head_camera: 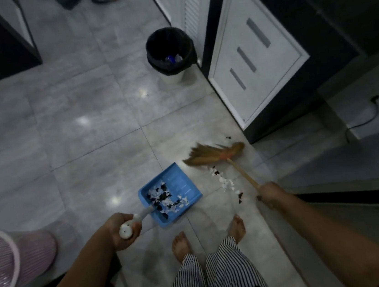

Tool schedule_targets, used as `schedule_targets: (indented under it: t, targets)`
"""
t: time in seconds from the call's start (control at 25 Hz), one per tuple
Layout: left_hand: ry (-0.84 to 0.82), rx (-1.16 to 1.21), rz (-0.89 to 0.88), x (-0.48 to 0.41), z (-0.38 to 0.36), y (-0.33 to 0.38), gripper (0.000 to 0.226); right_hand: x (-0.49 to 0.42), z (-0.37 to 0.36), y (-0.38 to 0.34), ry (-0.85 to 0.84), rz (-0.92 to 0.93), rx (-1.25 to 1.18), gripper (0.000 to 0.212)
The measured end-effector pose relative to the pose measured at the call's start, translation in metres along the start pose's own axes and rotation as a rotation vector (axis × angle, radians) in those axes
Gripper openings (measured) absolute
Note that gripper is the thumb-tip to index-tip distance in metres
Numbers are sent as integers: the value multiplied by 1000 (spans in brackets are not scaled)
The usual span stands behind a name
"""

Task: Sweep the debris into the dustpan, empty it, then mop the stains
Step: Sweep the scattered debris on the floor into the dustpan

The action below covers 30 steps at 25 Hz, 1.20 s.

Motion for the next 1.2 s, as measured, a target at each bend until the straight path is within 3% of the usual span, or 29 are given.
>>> schedule_targets:
  t: [0.08,0.2,0.52,0.84,0.96,1.2]
  targets:
    - [-8,-5,-9,2,-9,-4,31,9,13,36,-101,-59,-357,28]
    - [-17,-28,-23,4,-22,-4,32,5,29,57,-148,-126,-592,38]
    - [-37,-29,0,-15,-34,-3,33,-24,-15,21,-253,-264,-695,39]
    - [-37,-40,-1,-13,-44,1,35,45,-17,128,-308,-297,-375,25]
    - [-48,-55,-2,-12,-45,-2,35,55,1,154,-321,-295,-500,28]
    - [-27,-144,-26,-6,-33,0,36,43,-15,157,-330,-418,-980,37]
Point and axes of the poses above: each hand's wrist, its own x-axis away from the middle knuckle, its own z-axis out of the back of the hand, y = z × x, the point moved 8 cm from there along -x, towards the middle knuckle, and after that the axes turned 7 degrees about y, right-handed, at the moved point
